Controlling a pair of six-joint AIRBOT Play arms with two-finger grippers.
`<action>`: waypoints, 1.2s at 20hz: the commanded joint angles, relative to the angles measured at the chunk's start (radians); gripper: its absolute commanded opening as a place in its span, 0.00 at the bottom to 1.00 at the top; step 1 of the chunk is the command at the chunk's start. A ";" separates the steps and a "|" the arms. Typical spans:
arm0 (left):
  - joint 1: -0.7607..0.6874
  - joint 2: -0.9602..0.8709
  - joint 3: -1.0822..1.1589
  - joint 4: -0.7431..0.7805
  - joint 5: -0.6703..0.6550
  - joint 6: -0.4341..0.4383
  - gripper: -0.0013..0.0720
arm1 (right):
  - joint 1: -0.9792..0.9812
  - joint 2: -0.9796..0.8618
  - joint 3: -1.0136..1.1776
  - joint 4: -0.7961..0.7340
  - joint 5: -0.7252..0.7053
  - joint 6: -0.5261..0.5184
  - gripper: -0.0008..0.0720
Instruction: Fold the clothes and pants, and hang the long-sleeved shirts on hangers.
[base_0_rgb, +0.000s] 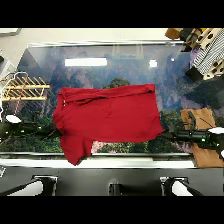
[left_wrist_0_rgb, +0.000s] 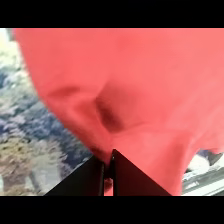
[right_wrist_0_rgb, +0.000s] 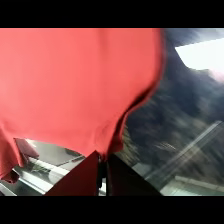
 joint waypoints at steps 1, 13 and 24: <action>-0.011 0.020 0.053 -0.037 0.019 -0.004 0.03 | 0.128 0.031 0.076 0.034 -0.089 0.013 0.05; -0.070 0.098 0.974 0.024 0.039 -0.228 0.03 | 0.375 0.097 1.022 -0.269 -0.180 0.328 0.05; -0.070 0.557 1.199 0.526 -0.077 -0.652 0.03 | 0.375 0.554 1.258 -0.568 -0.073 0.517 0.05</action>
